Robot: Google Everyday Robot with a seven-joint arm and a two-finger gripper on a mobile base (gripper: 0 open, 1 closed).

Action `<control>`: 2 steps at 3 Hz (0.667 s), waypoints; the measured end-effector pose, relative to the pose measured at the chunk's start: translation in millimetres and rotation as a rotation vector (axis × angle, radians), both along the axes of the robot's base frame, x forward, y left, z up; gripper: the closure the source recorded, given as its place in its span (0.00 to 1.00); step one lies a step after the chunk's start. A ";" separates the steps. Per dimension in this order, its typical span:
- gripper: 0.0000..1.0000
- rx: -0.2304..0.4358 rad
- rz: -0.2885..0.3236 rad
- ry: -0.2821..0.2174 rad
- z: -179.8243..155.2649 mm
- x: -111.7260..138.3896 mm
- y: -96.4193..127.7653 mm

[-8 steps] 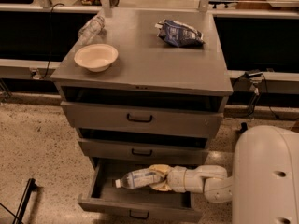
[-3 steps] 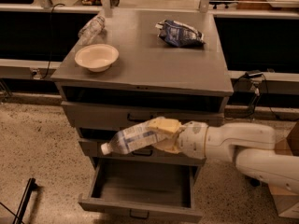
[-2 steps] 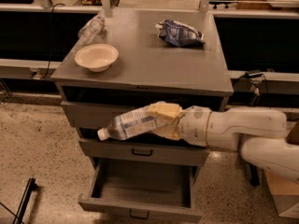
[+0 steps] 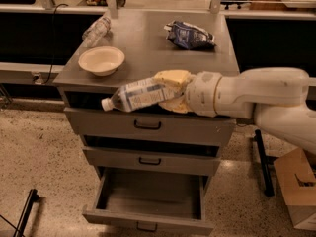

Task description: Pick blue plastic bottle from bottom drawer and place on counter

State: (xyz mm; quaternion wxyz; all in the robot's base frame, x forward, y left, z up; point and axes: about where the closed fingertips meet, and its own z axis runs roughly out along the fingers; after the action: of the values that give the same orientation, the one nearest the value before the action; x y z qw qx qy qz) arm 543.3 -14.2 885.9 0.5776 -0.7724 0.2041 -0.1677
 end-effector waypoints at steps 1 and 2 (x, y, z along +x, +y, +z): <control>1.00 0.022 -0.071 0.045 23.2 27.0 -6.0; 1.00 0.033 -0.130 0.096 37.6 49.8 -12.0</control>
Offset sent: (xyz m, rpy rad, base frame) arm 0.0794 -0.0232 0.0487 0.0531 0.1823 -0.2133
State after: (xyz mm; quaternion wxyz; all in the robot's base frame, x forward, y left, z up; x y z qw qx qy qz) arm 593.1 -26.2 923.5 0.5678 -0.7550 0.2840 -0.1642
